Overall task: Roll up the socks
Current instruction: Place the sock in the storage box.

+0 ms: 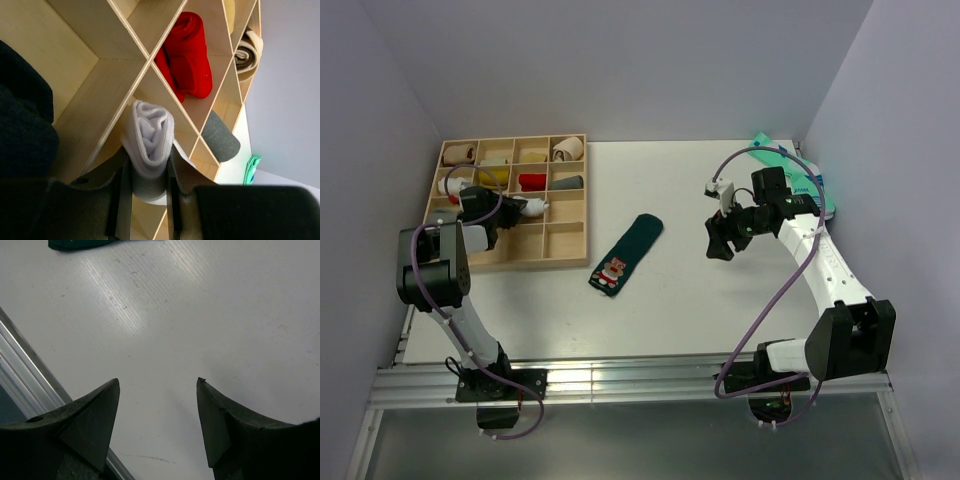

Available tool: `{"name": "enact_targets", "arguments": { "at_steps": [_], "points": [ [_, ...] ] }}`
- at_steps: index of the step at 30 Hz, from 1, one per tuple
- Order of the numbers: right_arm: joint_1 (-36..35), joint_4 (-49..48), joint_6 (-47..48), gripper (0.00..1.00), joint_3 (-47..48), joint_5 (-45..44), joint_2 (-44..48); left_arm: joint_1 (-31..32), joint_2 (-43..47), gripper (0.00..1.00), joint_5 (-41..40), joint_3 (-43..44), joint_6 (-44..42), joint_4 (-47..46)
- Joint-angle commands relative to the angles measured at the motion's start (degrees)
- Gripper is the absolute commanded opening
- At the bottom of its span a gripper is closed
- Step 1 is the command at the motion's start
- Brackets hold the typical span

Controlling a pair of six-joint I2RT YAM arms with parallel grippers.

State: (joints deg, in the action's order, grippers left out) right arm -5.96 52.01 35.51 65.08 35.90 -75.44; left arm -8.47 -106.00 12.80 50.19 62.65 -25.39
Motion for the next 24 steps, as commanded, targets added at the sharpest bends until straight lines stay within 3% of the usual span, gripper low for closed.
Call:
{"name": "enact_targets", "arguments": {
  "at_steps": [1, 24],
  "points": [
    [0.4, 0.3, 0.9, 0.7, -0.8, 0.7, 1.7, 0.5, -1.6, 0.0, -1.6, 2.4, -1.8, 5.3],
    [0.4, -0.4, 0.8, 0.7, -1.4, 1.2, 0.3, 0.4, -6.6, 0.0, -7.3, 12.9, -6.4, 24.3]
  ]
}}
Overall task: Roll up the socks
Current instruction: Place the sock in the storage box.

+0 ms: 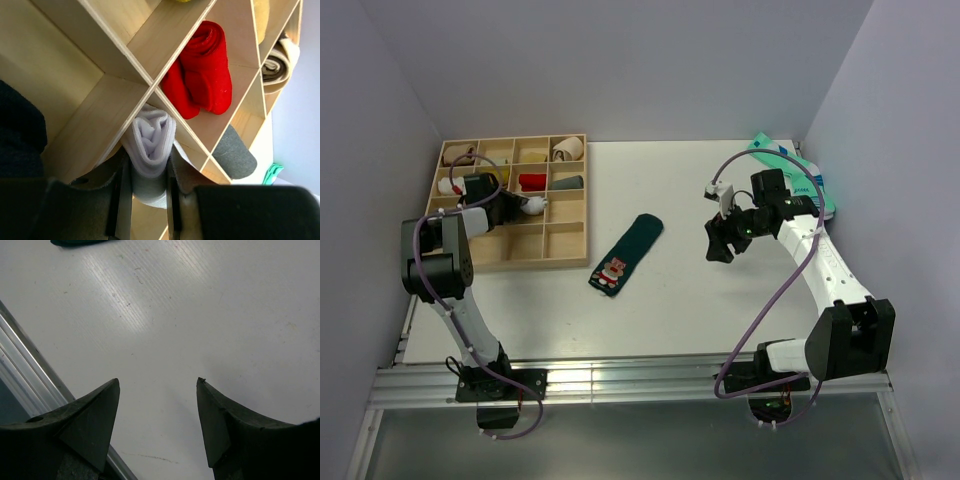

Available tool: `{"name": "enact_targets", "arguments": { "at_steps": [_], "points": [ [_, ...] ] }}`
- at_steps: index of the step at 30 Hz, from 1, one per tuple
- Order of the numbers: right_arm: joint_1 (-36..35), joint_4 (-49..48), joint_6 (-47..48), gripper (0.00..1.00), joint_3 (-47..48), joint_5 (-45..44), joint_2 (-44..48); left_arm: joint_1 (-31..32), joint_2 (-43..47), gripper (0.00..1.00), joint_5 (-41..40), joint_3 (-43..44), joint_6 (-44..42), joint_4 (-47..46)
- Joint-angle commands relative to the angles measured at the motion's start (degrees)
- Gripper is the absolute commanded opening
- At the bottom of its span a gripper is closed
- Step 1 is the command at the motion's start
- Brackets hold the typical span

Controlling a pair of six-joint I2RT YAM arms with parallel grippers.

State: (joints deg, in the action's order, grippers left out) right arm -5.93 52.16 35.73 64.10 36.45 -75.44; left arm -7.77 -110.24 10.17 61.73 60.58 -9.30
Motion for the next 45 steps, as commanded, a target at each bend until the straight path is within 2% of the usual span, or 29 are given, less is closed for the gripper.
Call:
{"name": "enact_targets", "arguments": {
  "at_steps": [1, 11, 30, 45],
  "points": [
    [0.4, -0.6, 0.7, 0.7, -0.4, 0.6, 0.3, -0.2, -2.5, 0.0, -5.1, 1.8, -4.9, 8.8],
    [0.4, -0.7, 0.6, 0.7, -1.0, 0.2, 1.1, -0.3, -6.0, 0.0, -3.5, 9.7, -14.4, 18.3],
    [0.4, -0.3, 0.6, 0.7, -1.3, -0.3, 3.1, -0.3, -9.3, 0.0, -3.8, 15.5, -18.8, 29.5],
    [0.5, -0.6, 0.6, 0.7, -2.4, -1.0, 4.4, -0.3, -12.0, 0.0, -3.4, 20.3, -26.4, 36.1]
  ]
}}
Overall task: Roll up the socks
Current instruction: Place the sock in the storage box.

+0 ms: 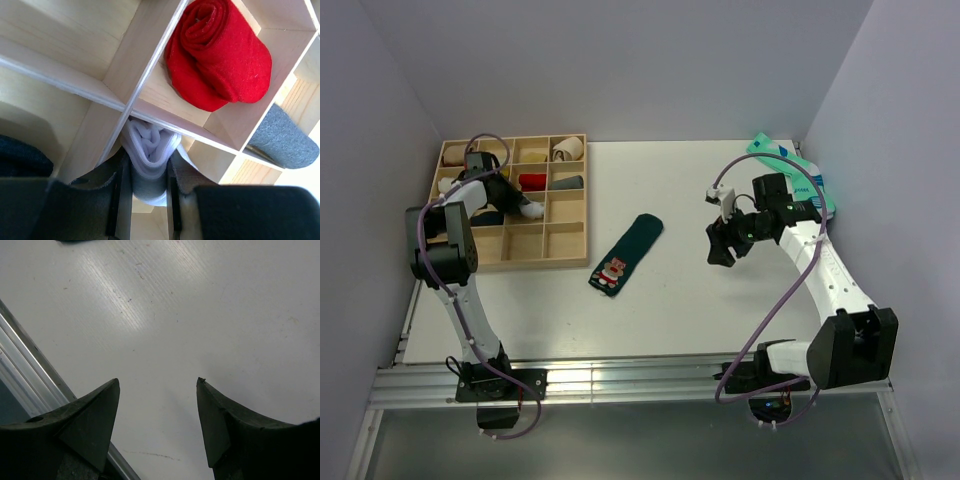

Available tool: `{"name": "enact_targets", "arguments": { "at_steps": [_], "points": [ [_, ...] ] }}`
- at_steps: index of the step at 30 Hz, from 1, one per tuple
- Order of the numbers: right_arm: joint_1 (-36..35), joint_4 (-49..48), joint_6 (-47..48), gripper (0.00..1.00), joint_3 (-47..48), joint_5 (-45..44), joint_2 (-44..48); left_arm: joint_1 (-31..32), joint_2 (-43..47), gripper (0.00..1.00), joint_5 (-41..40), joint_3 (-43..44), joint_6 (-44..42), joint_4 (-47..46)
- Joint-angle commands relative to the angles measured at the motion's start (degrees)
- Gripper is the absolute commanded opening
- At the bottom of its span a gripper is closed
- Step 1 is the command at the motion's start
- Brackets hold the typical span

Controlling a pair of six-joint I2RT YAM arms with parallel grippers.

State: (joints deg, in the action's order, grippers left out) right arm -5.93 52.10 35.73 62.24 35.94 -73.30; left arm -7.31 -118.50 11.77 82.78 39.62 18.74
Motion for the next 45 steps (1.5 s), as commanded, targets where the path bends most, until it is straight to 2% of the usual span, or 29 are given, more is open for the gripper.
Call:
{"name": "enact_targets", "arguments": {
  "at_steps": [1, 7, 10, 11, 12, 15, 17, 26, 39, 45],
  "points": [
    [0.4, -0.6, 0.5, 0.7, -0.4, -0.4, 2.3, -0.7, -4.0, 0.0, -4.6, -0.3, -6.1, 8.5],
    [0.4, -0.6, 0.2, 0.7, -0.2, -0.3, 2.1, -0.7, -4.2, 0.01, -4.2, 1.3, -8.4, 11.8],
    [0.5, -0.7, 0.0, 0.7, -0.2, -0.3, 1.8, -0.7, -4.4, 0.07, -5.6, 1.7, -8.6, 13.2],
    [0.5, -0.7, 0.0, 0.7, -0.2, -0.1, 1.8, -0.7, -4.2, 0.09, -5.8, 1.4, -8.4, 13.1],
    [0.4, -0.7, 0.0, 0.7, -0.3, -0.1, 1.7, -0.7, -3.8, 0.16, -5.9, 0.8, -8.3, 13.0],
    [0.4, -0.7, -0.2, 0.7, -0.2, -0.1, 1.7, -0.8, -2.3, 0.29, -6.5, -1.2, -7.1, 11.4],
    [0.5, -0.5, 0.0, 0.7, -0.1, -0.2, 1.7, -0.8, -1.5, 0.35, -6.2, -2.1, -6.6, 10.2],
    [0.5, -0.8, 0.0, 0.7, -0.6, -0.7, 1.8, -0.4, 4.5, 0.53, -6.5, -5.5, -4.1, 6.1],
    [0.4, -0.1, 0.2, 0.7, 0.5, -0.6, 1.3, -0.2, 11.9, 0.57, -2.5, -5.3, -2.1, 4.9],
    [0.4, 0.5, 0.7, 0.7, 1.0, -0.5, 0.6, 0.0, 13.0, 0.58, -3.6, -4.3, -1.9, 6.1]
  ]
}}
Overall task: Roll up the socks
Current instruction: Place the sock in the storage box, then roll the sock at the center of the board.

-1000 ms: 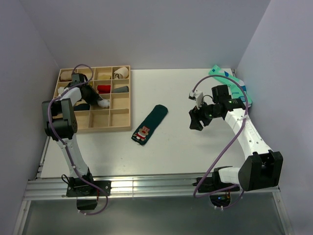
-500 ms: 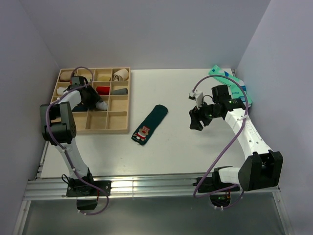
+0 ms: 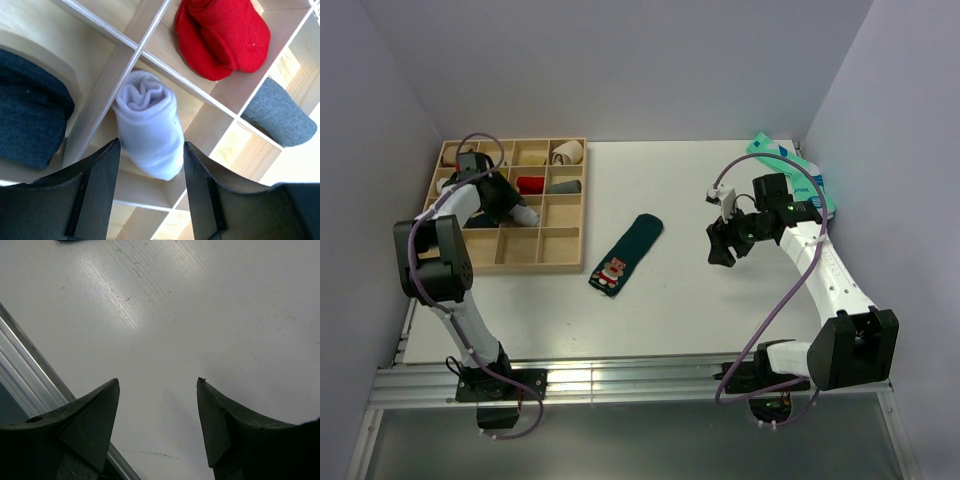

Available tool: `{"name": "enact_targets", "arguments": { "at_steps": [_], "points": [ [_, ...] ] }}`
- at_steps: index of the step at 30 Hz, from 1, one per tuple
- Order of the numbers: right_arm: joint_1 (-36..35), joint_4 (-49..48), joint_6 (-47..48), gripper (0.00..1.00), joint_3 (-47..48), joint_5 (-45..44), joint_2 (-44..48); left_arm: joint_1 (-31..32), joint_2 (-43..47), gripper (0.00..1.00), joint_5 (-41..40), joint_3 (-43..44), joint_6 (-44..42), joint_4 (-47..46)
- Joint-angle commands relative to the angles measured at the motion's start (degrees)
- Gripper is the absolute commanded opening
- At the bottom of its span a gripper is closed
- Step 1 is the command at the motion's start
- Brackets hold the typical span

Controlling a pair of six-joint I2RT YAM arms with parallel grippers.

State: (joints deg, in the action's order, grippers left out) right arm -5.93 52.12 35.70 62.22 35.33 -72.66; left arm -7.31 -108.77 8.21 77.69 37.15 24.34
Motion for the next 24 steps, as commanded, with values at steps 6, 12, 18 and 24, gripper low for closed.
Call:
{"name": "enact_targets", "arguments": {
  "at_steps": [6, 12, 18, 24],
  "points": [
    [0.2, 1.2, 0.7, 0.7, 2.5, -0.3, -1.2, -0.1, 7.9, 0.59, 0.2, 0.0, 0.7, 0.2],
    [-2.3, -1.6, -1.3, 0.7, 1.6, -3.4, -1.9, 0.5, 14.5, 0.58, 1.5, -0.6, 0.7, 0.4],
    [-11.6, -10.7, -7.9, 0.68, -1.6, -11.7, -2.3, 4.8, 27.3, 0.57, 2.1, -5.9, 2.0, -1.3],
    [-26.1, -20.3, -14.9, 0.67, -2.4, -16.9, -5.6, 12.0, 42.6, 0.57, 2.7, -14.4, 6.1, -4.9]
  ]
}}
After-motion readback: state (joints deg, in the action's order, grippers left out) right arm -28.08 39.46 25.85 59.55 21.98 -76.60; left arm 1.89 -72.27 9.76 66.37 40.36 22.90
